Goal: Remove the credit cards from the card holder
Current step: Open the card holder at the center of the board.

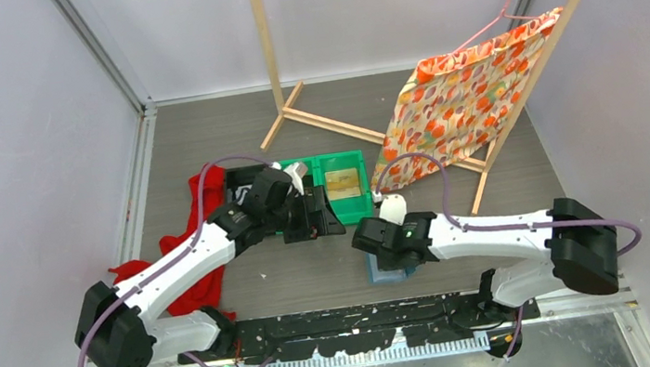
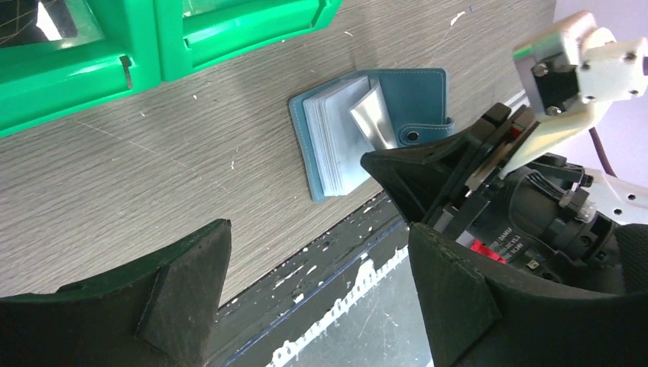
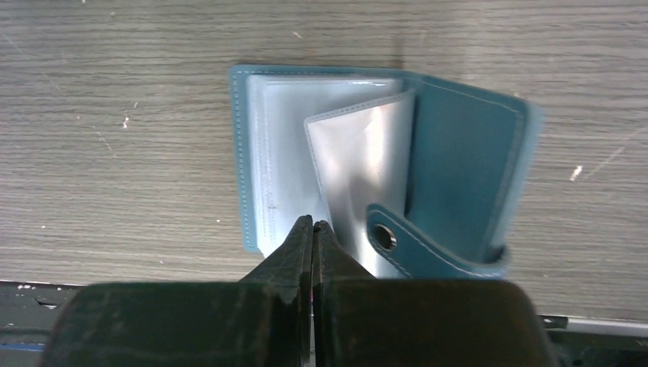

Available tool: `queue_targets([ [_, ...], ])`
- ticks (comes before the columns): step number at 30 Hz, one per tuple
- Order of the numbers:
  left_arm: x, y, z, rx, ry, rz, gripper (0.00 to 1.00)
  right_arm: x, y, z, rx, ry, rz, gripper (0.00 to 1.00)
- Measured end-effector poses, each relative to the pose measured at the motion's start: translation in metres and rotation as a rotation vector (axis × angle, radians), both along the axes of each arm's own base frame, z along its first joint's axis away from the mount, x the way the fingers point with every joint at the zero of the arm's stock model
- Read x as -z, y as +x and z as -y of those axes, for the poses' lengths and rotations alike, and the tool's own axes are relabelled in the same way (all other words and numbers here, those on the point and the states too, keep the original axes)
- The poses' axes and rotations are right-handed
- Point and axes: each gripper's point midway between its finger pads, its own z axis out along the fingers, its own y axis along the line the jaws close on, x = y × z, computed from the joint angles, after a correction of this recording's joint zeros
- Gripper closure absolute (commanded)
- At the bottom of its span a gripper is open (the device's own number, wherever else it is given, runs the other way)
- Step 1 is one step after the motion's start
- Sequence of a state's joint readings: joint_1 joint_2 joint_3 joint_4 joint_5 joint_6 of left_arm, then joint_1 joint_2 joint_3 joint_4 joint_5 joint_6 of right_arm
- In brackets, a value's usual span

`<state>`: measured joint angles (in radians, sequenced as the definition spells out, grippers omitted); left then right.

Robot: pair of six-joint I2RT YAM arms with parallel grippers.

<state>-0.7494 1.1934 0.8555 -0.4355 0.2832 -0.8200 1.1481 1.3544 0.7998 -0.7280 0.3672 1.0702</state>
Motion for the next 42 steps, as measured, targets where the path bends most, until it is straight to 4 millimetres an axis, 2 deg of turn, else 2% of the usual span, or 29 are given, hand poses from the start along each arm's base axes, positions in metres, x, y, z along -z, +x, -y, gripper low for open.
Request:
queue_targets([
  [5, 0.003, 0.001, 0.005, 0.009, -0.011, -0.018, 0.14, 0.000, -0.001, 0.020, 0.050, -0.038, 0.017, 0.99],
  [12, 0.009, -0.003, 0.011, 0.032, -0.009, -0.041, 0.14, 0.003, -0.005, 0.058, 0.161, -0.059, 0.037, 0.99],
  [16, 0.023, -0.011, 0.018, 0.070, 0.016, -0.080, 0.15, 0.007, -0.003, 0.075, 0.233, -0.042, 0.040, 0.99],
  [21, 0.045, -0.025, 0.030, 0.119, 0.063, -0.133, 0.18, 0.023, -0.003, 0.095, 0.304, -0.067, 0.008, 0.99],
  [24, 0.055, -0.029, 0.035, 0.127, 0.076, -0.157, 0.20, 0.031, -0.005, 0.101, 0.327, -0.071, -0.009, 0.99],
  [29, 0.062, -0.032, 0.048, 0.132, 0.067, -0.175, 0.24, 0.031, -0.004, 0.101, 0.342, -0.064, -0.013, 0.99],
  [36, 0.076, -0.052, 0.064, 0.191, 0.088, -0.187, 0.37, 0.031, -0.004, 0.101, 0.346, -0.056, -0.017, 0.99],
  [39, 0.070, -0.055, 0.079, 0.213, 0.051, -0.176, 0.46, 0.030, -0.004, 0.099, 0.346, -0.040, -0.014, 0.99],
  [42, 0.065, -0.048, 0.098, 0.223, 0.012, -0.163, 0.60, 0.028, -0.001, 0.095, 0.345, -0.014, -0.006, 0.99],
])
